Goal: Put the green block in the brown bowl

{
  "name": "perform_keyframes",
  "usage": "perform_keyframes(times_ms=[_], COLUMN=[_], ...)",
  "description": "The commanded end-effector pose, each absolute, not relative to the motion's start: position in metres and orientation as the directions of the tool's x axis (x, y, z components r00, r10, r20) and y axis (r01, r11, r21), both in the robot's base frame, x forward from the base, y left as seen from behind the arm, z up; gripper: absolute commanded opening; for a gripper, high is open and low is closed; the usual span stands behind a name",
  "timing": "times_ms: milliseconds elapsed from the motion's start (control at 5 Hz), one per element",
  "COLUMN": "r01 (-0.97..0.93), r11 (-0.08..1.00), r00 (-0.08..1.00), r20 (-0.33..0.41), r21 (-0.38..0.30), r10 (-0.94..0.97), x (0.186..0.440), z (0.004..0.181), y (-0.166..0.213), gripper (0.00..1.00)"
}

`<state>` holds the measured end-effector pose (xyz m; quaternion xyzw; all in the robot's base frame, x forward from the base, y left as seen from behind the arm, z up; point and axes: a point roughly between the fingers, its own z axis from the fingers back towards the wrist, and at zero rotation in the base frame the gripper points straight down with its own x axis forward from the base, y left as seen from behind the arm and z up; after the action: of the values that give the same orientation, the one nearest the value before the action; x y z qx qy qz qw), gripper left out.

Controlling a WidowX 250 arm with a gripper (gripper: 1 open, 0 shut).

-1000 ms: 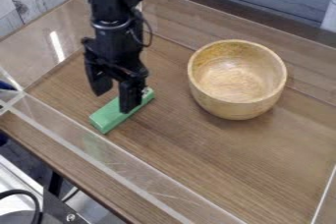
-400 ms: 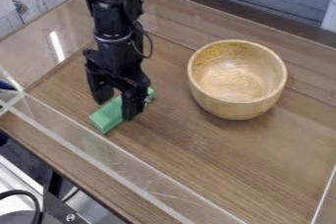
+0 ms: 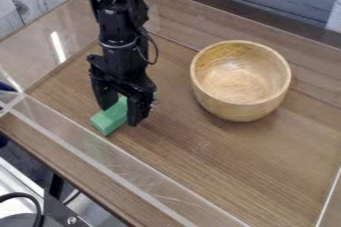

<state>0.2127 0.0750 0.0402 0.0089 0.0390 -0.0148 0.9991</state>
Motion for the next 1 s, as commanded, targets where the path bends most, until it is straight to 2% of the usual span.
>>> perform_keyframes(times_ms=[0,600,800], r01=[0.033,0.020,0.017], r11=[0.999,1.000,1.000], r00=[0.999,1.000,1.000], r20=[-0.043,-0.016,-0.016], r21=[0.021,0.000,-0.002], r10=[-0.032,-0.020,-0.017], x=[0.2193,0.2188,0.2190], z=[0.0467,0.0566,0.0547], y=[0.0732,0.0675,0.0674], gripper=[1.00,1.00,1.00])
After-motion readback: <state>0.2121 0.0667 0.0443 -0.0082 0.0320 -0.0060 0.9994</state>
